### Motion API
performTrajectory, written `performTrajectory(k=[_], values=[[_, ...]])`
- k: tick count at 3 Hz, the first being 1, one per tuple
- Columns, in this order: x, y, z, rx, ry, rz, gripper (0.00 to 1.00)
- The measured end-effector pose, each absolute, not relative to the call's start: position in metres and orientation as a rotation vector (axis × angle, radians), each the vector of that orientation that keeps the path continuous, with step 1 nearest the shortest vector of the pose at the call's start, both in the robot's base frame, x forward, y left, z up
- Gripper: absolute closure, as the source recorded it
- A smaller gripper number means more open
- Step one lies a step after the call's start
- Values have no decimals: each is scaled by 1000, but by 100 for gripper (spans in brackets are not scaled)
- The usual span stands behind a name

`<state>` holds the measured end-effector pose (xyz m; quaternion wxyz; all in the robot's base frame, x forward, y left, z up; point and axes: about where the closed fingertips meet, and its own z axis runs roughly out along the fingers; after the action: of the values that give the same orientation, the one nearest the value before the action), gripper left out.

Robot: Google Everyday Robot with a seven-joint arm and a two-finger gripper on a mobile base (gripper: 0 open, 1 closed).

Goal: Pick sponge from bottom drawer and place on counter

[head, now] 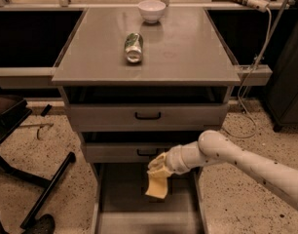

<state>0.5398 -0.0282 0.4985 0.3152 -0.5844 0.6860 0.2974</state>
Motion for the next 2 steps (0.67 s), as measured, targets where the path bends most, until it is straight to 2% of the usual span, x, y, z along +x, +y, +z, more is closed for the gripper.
performTrajectory(k=[1,2], values=[[529,-5,578,-1554,1717,775,100],[501,27,681,-1624,1607,677,100]])
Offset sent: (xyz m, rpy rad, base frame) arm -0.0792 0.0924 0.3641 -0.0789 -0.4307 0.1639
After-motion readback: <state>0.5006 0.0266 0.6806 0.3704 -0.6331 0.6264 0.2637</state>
